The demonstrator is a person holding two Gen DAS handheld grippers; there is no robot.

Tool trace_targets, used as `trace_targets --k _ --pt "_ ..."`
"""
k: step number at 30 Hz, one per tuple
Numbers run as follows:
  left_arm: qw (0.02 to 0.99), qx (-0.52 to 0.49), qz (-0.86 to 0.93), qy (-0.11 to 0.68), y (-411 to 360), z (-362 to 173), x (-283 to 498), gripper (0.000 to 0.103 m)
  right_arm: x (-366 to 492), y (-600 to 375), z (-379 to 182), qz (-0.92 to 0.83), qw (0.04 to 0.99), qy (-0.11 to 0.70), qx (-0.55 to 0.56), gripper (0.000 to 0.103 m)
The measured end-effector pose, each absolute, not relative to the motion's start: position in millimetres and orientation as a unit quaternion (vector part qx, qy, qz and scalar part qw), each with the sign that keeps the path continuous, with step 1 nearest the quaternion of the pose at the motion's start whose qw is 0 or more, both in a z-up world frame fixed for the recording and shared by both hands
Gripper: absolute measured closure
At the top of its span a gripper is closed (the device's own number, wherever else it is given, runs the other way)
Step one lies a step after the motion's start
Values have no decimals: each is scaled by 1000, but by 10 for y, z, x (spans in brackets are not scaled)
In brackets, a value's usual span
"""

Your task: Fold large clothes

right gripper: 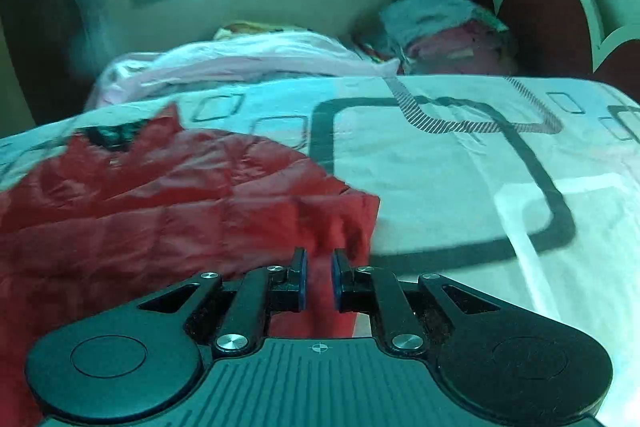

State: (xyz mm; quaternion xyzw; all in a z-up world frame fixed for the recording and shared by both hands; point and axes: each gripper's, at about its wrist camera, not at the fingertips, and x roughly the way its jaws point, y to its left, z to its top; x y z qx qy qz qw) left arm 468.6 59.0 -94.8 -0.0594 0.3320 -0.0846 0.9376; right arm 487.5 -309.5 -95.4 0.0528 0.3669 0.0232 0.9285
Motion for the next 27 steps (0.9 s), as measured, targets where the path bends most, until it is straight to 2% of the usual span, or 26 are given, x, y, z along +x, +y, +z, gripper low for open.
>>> trace_targets --k 4,7,8,9,10,11,14,18,27 --pt "922 -35 -78 378 485 -1200 4722 48 4759 -2928 -1187 25 912 407 46 92" --pt "926 -28 -72 368 481 -1181 4692 48 4792 -2854 -1175 20 910 412 36 91" --pt "932 -33 -68 356 505 -1135 4622 38 4768 -2819 -1118 22 911 411 28 81" --pt "936 -41 -60 343 548 -1104 4525 19 4721 -2797 -1064 27 915 402 23 48" --pt "941 -49 -47 332 594 -1063 4425 12 4625 -2774 -1011 30 923 382 16 33" --pt "944 -58 -35 324 649 -1030 4319 10 4532 -2759 -972 40 928 371 13 24" --pt "943 -96 -2 318 888 -976 3964 16 4287 -2742 -948 45 927 372 25 25" --pt "937 -153 62 309 1365 -974 3427 26 3989 -2780 -927 33 926 371 58 50" --pt "882 -316 223 269 2373 -1071 2313 33 3678 -2581 -863 62 924 374 53 51"
